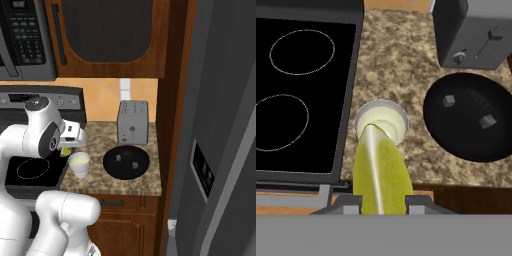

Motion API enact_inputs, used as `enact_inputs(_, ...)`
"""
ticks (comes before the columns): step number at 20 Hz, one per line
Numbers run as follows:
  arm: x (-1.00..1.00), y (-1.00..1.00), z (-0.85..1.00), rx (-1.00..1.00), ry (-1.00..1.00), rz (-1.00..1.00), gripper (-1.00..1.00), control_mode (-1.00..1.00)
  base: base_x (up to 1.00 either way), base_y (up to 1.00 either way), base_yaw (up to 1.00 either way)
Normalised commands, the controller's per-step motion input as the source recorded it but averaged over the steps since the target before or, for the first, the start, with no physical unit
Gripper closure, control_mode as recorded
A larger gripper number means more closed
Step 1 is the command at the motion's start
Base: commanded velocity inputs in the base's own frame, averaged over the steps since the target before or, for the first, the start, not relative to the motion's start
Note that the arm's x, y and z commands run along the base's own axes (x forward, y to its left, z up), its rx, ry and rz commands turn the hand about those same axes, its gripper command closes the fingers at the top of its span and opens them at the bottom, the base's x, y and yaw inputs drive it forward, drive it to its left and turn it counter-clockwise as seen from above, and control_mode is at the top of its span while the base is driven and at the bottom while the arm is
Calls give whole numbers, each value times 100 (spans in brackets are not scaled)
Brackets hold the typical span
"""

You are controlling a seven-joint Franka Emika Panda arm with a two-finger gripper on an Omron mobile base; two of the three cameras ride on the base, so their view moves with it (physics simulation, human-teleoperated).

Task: Grab a lemon wedge from the fridge and one ice cube from the ice bowl, and put them in the glass of lemonade.

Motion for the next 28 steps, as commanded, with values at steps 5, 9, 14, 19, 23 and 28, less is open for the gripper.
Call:
enact_inputs(5, 45, 0, -26, -2, 6, 0, 100, -100, 0, 0, 0)
enact_inputs(9, 54, 0, -4, 0, 1, 0, 100, -100, 0, 0, 0)
enact_inputs(14, 20, 2, -2, 0, 8, 0, 100, -100, 0, 0, 0)
enact_inputs(19, 1, 0, -19, 0, 13, 0, 100, -100, 0, 0, 0)
enact_inputs(23, 0, 1, -30, 0, 5, 0, 100, -100, 0, 0, 0)
enact_inputs(28, 3, 8, -30, 0, 0, 0, 100, -100, 0, 0, 0)
